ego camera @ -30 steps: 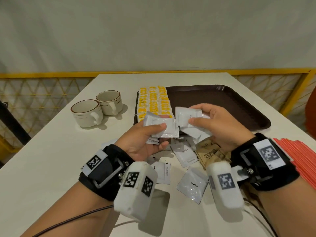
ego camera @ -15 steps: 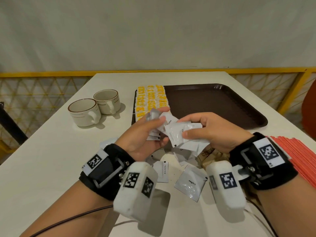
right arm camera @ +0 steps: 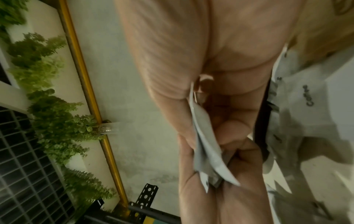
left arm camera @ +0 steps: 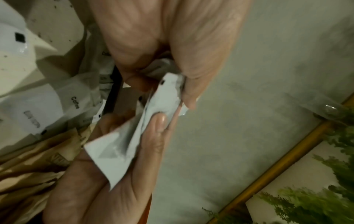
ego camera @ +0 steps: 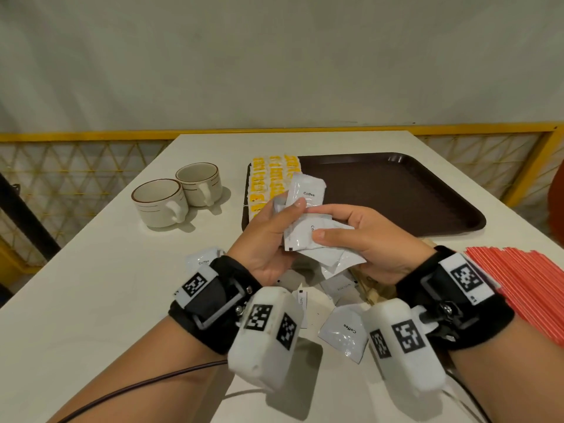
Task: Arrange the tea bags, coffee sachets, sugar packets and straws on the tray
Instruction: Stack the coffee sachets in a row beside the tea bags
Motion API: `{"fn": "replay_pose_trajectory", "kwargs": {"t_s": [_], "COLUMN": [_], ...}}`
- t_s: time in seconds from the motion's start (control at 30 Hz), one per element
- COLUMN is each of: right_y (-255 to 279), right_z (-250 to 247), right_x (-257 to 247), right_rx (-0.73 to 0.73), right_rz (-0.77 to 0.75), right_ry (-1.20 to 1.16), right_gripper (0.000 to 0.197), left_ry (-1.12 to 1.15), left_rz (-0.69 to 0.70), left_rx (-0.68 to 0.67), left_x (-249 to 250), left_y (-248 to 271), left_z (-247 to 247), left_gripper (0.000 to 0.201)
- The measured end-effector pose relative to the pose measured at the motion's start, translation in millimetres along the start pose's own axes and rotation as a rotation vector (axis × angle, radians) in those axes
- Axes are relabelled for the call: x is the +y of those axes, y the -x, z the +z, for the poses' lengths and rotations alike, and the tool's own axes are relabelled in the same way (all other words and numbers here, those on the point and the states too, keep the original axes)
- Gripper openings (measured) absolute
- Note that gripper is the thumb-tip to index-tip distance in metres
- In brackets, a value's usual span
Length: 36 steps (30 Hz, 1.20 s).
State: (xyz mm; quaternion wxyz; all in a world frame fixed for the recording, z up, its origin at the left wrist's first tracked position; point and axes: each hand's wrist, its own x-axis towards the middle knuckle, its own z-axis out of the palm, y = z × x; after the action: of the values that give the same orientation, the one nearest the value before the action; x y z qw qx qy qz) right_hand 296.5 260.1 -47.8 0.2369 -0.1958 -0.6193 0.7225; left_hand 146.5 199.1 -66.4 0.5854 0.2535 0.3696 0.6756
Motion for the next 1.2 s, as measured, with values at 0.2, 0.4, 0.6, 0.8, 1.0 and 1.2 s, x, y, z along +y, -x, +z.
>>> {"fn": "replay_pose_trajectory", "kwargs": {"t_s": [0.2,0.4,0.6,0.8,1.0,1.2], "right_y": [-1,1,4,4,14,9], "right_z": [4,4,-10,-21,-26,-14], "right_x": [4,2,-6,-7,-20,-15], "right_rx": [0.044,-0.028,0.165,0.197,0.06,0.026], "right_rz": [-0.016,-0.013,-0.13,-0.112,-0.072,-0.058], "right_ry": [0.083,0.226,0.376,0.367,0.346,0.766], "right_gripper": [0.037,0.031,0.02,0.019,0.022,0.018], "left_ry": [0.031,-0.034,-0.085,-0.224,-0.109,-0.38], "left_rz": [-0.058,0.023,0.003,-0.132,-0.371,-0.424], "left_rx": [-0.057,0.051,0.173,0.03,-0.039,-0.163], "left_x": [2,0,3,11,23,6], "left_y": [4,3,1,13,11,19], "left_z": [0,1,-11,-9,-14,-1], "left_gripper": [0.051,0.04,0.037,0.027,0.055,0.069]}}
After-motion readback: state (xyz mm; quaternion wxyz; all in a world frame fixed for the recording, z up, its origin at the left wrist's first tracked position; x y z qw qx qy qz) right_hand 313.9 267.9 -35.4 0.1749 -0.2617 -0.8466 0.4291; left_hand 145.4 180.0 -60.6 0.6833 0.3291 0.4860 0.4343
